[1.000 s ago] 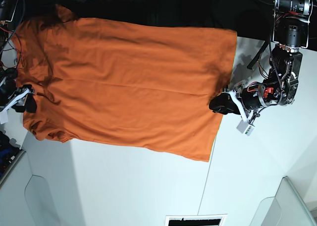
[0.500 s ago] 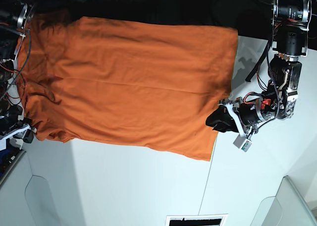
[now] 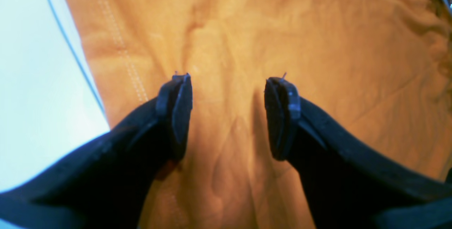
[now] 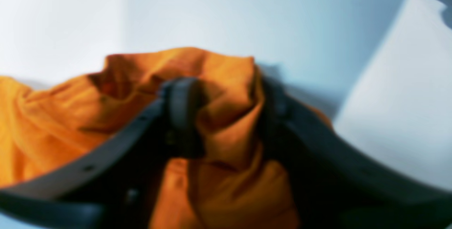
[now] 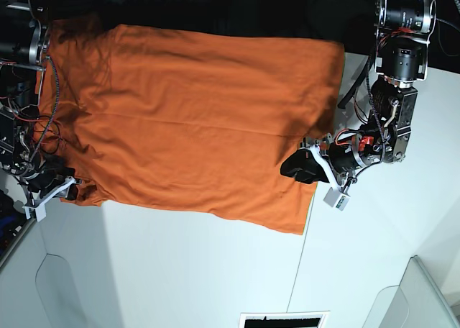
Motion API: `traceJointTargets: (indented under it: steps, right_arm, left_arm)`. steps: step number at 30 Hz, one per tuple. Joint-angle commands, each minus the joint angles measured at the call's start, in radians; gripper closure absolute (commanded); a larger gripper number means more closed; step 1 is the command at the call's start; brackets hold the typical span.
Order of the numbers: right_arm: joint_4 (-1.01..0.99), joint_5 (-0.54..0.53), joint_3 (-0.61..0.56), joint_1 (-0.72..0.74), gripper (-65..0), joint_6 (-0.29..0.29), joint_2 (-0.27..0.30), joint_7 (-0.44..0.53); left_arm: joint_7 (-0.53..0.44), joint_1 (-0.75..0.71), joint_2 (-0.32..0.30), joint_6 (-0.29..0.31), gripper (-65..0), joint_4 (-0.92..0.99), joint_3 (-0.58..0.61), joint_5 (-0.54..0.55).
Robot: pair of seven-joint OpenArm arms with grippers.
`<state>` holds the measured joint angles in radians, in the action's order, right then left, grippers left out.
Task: Layout the t-shirt on the table in an organized manner, then fold the t-shirt properly
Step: 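Drag the shirt hem with the right gripper to straighten the shirt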
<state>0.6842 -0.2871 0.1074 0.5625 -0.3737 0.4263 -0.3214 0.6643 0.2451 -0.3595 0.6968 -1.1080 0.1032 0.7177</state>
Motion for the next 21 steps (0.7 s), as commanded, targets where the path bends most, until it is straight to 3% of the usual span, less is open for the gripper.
traceJointTargets:
  steps: [1,4,10,11,14,15,16,21]
  right_arm:
    - [0.012,-0.004,0.003,0.032,-16.5,-0.003,0.019,0.039]
    - [0.014,0.01,0.003,0.062,-0.9,-0.044,0.019,0.09]
    - [0.016,0.018,0.003,0.157,0.0,-0.072,0.019,0.089]
    - [0.016,0.018,0.003,0.167,-4.1,-0.072,0.019,0.086]
    - [0.016,0.018,0.003,0.174,-36.1,-0.072,0.021,0.078]
    - [0.016,0.018,0.003,0.171,-42.5,-0.072,0.022,0.068]
    - [0.016,0.018,0.003,0.169,-44.9,-0.072,0.023,0.042]
    - [0.019,0.005,0.027,0.143,-44.7,-0.068,0.028,-0.064]
  left_arm:
    - [0.006,0.021,-0.005,0.001,-36.1,-0.008,-0.004,-0.005]
    - [0.006,0.024,-0.004,0.001,-36.1,-0.007,-0.004,-0.018]
    - [0.012,0.024,-0.006,0.001,-36.1,0.004,-0.004,-0.049]
    - [0.012,0.024,-0.006,0.001,-36.1,0.004,-0.004,-0.049]
    - [0.011,0.024,-0.005,0.001,-36.1,0.004,-0.004,-0.045]
    - [0.011,0.024,-0.006,0.001,-36.1,0.004,-0.004,-0.045]
    - [0.012,0.024,-0.006,0.001,-36.1,0.004,-0.004,-0.046]
    - [0.011,0.024,-0.006,0.001,-36.1,0.004,-0.004,-0.05]
